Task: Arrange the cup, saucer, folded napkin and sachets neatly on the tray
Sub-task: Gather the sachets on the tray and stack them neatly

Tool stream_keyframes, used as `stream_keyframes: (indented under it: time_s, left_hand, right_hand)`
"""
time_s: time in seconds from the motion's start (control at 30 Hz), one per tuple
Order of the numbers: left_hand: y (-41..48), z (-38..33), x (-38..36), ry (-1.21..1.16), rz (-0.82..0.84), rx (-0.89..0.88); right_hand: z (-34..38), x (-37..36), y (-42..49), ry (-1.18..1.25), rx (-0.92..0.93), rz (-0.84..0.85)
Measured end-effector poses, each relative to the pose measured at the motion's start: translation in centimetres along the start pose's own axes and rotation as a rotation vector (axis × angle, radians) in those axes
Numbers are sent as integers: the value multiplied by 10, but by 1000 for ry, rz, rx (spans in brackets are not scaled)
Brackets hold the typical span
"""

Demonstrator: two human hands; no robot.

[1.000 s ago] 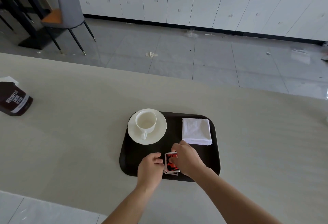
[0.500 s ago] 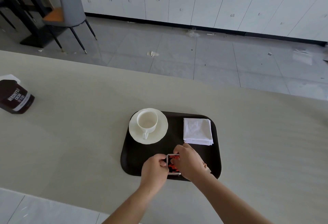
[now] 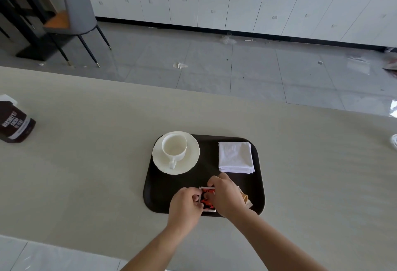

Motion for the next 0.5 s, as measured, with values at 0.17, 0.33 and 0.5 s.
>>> stream_keyframes:
  time_s: [0.17, 0.33, 0.5]
  left_hand:
    - [-7, 1, -1, -6, -33, -45]
    - [-6, -2, 3, 22, -91, -108]
    - [-7, -7, 4, 140, -198, -429]
  right_hand:
    - [1, 0, 2, -7, 33, -3]
    - [-3, 15, -1, 43, 33, -92]
    - [-55, 48, -10, 37, -135, -221]
Point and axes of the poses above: each hand's wrist, its own y-axis towards the middle knuckle, its own x-axis out of the back of the hand, z = x × y, the point moved 7 cm from there along y, towards the middle knuckle, and after that the axes turned 9 degrees about -z, right-handed, at the moved point
